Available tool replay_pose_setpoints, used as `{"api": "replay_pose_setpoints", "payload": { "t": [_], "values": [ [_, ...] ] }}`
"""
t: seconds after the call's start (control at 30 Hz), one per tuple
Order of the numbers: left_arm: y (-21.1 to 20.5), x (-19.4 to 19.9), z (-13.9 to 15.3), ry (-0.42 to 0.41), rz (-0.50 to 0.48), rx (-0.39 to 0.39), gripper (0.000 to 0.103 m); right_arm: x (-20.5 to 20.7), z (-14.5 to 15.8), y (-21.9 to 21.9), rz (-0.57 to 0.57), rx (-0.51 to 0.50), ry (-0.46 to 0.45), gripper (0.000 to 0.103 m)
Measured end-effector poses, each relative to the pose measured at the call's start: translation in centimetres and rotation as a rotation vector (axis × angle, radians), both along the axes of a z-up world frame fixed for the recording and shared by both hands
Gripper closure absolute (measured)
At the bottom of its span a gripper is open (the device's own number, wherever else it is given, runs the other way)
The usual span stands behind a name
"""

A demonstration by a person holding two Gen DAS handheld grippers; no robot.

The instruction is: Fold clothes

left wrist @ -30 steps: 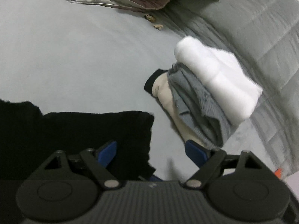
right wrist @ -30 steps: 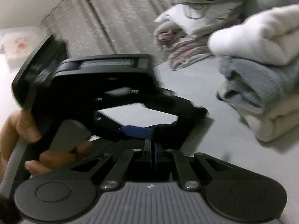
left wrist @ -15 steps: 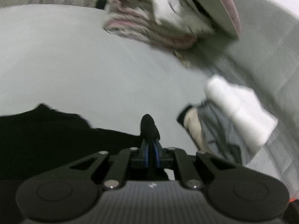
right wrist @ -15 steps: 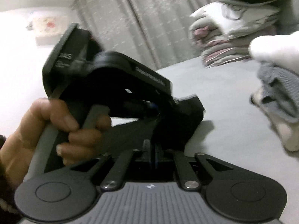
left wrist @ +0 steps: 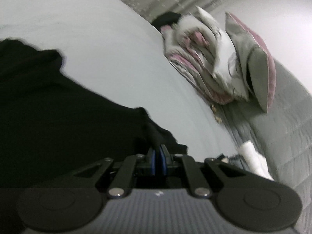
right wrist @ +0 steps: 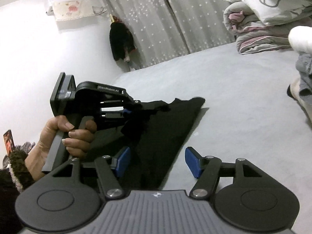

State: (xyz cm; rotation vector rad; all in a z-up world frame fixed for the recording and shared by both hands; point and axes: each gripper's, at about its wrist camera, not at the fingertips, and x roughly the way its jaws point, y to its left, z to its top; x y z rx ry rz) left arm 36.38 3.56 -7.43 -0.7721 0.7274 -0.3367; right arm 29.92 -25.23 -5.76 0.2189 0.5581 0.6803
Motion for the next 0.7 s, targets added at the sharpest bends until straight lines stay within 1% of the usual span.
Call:
{"api": "replay_pose_setpoints", "payload": {
  "t": [0.13, 0.2, 0.23, 0.27, 0.33, 0.4, 0.5, 0.57, 0.63, 0.67, 0.7],
  "values": [
    [2.0, -0.5, -2.4, 0.014, 0.052, -0.074, 0.096, -0.1, -0.2, 0.6, 0.016, -0.028, 0.000, 0.040],
    [2.4, -0.4, -2.9, 0.012, 0.059, -0.109, 0.092, -0.1, -0.3, 0.7, 0.014, -0.044, 0.010, 0.040],
    [2.5, -0.4, -2.8, 0.000, 0.061, -0.118, 0.085, -0.1, -0.4, 0.8, 0.012, -0.052, 0.016, 0.040],
    [2.6, -0.4, -2.6, -0.017, 0.066, -0.121, 0.073, -0.1, -0.4, 0.9, 0.013, -0.061, 0.020, 0.040],
    [2.6, -0.5, -2.2, -0.048, 0.068, -0.108, 0.061, -0.5, -0.4, 1.2, 0.019, -0.081, 0.021, 0.040],
    [2.0, -0.6, -1.7, -0.065, 0.061, -0.048, 0.058, -0.8, -0.4, 1.7, 0.028, -0.110, 0.008, 0.040],
    [0.5, -0.6, -0.7, -0.082, 0.056, 0.093, 0.055, -1.4, -0.4, 3.0, 0.044, -0.185, -0.038, 0.040],
    [-0.8, -0.6, 0.1, -0.104, 0.052, 0.214, 0.051, -1.9, -0.5, 4.2, 0.046, -0.261, -0.084, 0.041],
    [-2.3, -0.7, 0.8, -0.126, 0.047, 0.355, 0.047, -2.5, -0.6, 5.5, 0.048, -0.341, -0.135, 0.049],
    [-3.1, -0.9, 1.0, -0.132, 0.045, 0.426, 0.045, -2.8, -0.6, 6.1, 0.053, -0.374, -0.163, 0.050],
    [-3.8, -0.8, 1.0, -0.132, 0.041, 0.474, 0.045, -3.1, -0.8, 6.7, 0.055, -0.409, -0.190, 0.054]
  ]
}}
